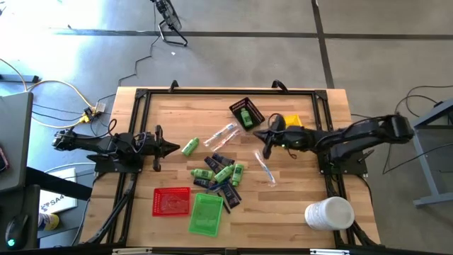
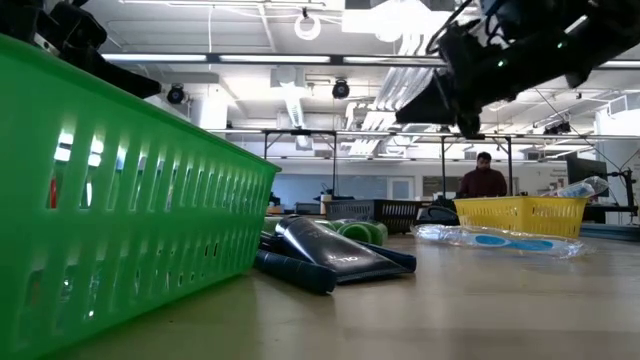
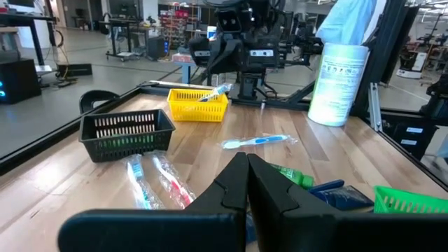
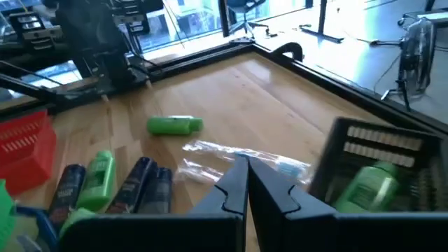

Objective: Pick & Place Travel size toiletries
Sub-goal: Put the shave cream into the red bin

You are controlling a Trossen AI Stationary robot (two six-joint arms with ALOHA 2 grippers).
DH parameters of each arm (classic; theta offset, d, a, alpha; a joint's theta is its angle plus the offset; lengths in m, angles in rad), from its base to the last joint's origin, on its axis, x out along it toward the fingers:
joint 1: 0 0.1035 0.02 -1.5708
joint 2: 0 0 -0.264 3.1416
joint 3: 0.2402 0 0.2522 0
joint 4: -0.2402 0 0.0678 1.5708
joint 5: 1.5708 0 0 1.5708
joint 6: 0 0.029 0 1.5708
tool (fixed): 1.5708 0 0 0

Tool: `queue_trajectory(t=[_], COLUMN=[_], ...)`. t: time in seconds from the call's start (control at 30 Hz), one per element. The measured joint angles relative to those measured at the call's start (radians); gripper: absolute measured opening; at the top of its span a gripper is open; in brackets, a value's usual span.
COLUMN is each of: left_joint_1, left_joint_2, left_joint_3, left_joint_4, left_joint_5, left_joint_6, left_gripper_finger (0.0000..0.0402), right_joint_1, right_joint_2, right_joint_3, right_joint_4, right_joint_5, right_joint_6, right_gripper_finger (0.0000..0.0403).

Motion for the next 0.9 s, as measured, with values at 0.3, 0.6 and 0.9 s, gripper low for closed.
queue_trajectory(t=[0.3, 0.6, 0.9], left_joint_1=[0.000, 0.000, 0.000], left_joint_2=[0.000, 0.000, 0.000], left_joint_3=[0.000, 0.000, 0.000], left_joint_4=[0.018, 0.026, 0.005], left_joint_5=[-0.005, -0.006, -0.006], left_joint_6=[-0.007, -0.019, -0.019], left_gripper_finger=[0.0003, 0.0003, 0.0003], right_joint_1=[-0.004, 0.032, 0.051], right_joint_2=[-0.328, -0.476, -0.491], right_joint_3=[0.002, 0.001, 0.001], right_joint_4=[-0.304, -0.316, -0.199], right_joint_5=[-0.005, -0.125, -0.181], right_joint_6=[-0.005, -0.108, -0.244], right_gripper_finger=[0.0004, 0.0004, 0.0004])
